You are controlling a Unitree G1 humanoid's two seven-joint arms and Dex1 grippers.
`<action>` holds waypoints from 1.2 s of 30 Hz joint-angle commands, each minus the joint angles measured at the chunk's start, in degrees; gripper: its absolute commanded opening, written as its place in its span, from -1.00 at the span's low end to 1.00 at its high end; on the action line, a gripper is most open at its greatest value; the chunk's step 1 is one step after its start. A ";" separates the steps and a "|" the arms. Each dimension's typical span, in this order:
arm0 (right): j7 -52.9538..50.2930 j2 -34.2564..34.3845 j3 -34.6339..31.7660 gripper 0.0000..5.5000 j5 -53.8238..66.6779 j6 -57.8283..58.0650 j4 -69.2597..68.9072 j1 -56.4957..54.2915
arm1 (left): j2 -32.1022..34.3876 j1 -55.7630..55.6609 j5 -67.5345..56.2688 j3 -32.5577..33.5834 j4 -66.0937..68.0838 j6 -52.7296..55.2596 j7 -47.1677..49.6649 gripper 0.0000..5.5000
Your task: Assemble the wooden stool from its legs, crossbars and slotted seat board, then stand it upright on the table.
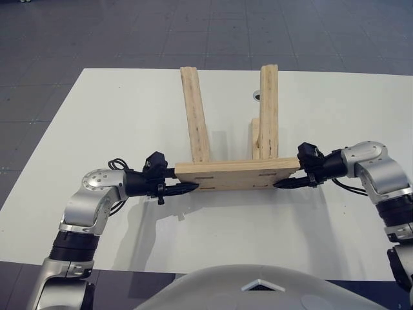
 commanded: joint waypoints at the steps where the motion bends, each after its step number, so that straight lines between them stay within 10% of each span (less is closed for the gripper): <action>1: 1.60 -0.81 -3.53 -0.33 9.08 13.70 -7.34 -2.09 | -0.21 -4.54 -5.57 2.87 -3.08 6.52 2.05 -0.26; 12: -1.13 -2.08 -15.47 -0.35 41.99 66.81 -14.50 -15.39 | 3.40 -21.15 -40.81 14.89 -5.95 46.50 7.01 -0.26; 29: -17.02 -10.21 3.62 -0.35 82.75 68.47 21.33 -38.48 | 5.12 -29.41 -55.56 21.18 11.36 57.13 18.53 -0.08; 36: -22.00 -7.96 4.60 -0.07 77.02 68.46 27.65 -36.15 | 1.87 -29.39 -46.82 20.06 13.00 49.99 23.17 0.21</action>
